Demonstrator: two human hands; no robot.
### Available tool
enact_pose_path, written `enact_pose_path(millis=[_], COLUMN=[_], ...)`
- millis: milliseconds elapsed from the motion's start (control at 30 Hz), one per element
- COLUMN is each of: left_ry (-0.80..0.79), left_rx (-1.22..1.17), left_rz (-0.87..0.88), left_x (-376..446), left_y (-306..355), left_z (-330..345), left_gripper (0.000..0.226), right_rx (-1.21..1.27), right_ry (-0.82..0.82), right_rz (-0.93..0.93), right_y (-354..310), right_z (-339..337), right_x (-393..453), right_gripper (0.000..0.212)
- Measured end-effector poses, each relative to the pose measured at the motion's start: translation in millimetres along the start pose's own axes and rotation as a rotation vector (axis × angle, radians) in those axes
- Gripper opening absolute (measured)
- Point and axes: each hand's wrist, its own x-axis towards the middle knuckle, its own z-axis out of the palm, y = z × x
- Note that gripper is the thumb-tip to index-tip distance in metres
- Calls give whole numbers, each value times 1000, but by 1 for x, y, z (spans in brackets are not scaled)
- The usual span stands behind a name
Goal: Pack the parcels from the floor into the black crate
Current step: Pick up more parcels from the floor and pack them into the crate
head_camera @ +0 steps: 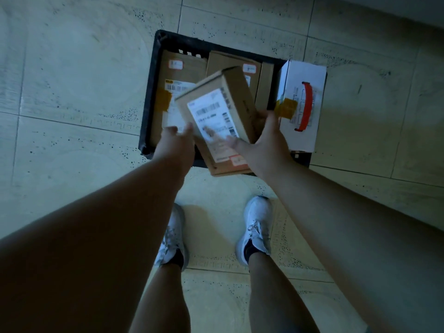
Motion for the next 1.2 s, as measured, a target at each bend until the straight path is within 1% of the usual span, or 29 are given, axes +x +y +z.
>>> enact_pose_path(millis=[33,67,100,133,233,333,433,500,567,633,700,833,900,967,1033,1100,1200], left_ry=[-47,-55,-25,19,61,157,280,326,344,342,326,269,239,193,126,75,59], left_rx=[28,96,161,200,152,217,273,267,258,288,339,370,361,361,348,377,413], left_rz=[-2,30,71,110,147,229,329,328,329,335,339,347,362,368,342,338,356], left_x=[0,1,1,2,5,13,21,25,30,38,47,63,69,75,81,85,91], left_y=[-2,-5,-7,-10,-12,-14,-16,-14,-10,-7,-3,7,14,19,24,27,27], left_z=[2,3,4,5,-4,-19,-33,-41,-47,-53,-58,-60,-59,-56,-52,-49,-45], left_gripper=[42,32,24,21,28,35,35,36,39,44,50,57,57,58,61,59,57], right_rx=[99,180,227,251,215,102,24,-23,8,0,-123,-207,-245,-306,-365,-406,-438], right_ry=[12,31,47,45,-35,-108,-102,-101,-87,-86,-91,-50,-28,-27,-28,-11,9], right_rz=[38,85,142,203,337,337,299,304,347,355,277,207,183,180,208,224,207], right_y=[-4,-7,-9,-12,-21,-32,-47,-55,-59,-62,-63,-67,-70,-73,-76,-74,-70], right_z=[7,14,20,24,35,46,62,73,81,88,94,93,90,87,83,78,75], right_x=[2,4,6,9,16,24,32,38,43,47,50,61,69,77,82,85,86], right_gripper=[73,68,63,57,48,39,29,32,32,28,23,32,31,29,32,31,28])
